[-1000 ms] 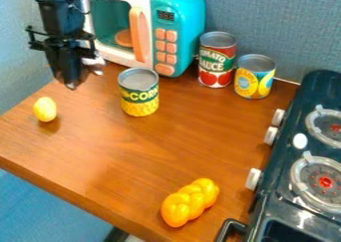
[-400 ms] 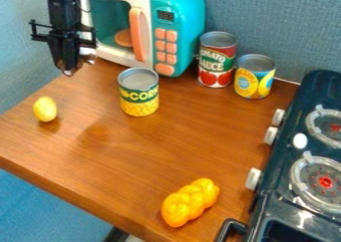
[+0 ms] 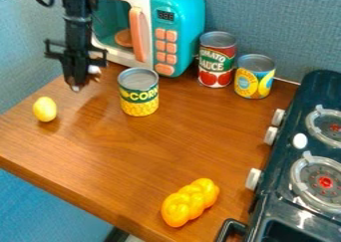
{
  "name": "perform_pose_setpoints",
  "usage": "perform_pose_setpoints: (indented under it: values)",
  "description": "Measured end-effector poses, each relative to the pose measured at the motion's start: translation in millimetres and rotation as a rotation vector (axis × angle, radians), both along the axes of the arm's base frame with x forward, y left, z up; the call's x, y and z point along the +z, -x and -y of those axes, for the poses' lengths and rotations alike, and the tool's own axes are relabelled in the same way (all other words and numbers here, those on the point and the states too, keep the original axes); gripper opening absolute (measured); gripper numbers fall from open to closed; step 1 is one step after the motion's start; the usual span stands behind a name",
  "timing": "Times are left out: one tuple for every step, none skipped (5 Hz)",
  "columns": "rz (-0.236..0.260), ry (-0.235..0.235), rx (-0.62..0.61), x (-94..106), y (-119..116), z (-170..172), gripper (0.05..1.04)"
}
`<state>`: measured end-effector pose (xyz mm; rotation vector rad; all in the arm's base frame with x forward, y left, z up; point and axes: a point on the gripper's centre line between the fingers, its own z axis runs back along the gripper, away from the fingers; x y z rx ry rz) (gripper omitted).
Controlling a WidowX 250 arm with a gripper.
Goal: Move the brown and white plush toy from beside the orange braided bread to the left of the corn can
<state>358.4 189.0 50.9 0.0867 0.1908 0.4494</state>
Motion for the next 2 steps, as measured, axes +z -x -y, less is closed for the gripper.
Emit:
perform_pose_setpoints:
  values:
    - [-0.035, 0.005, 0.015, -17.8, -9.9, -0.6, 0.118]
    - [-0.056, 0.004, 0.030, -24.9, -15.3, -3.4, 0.152]
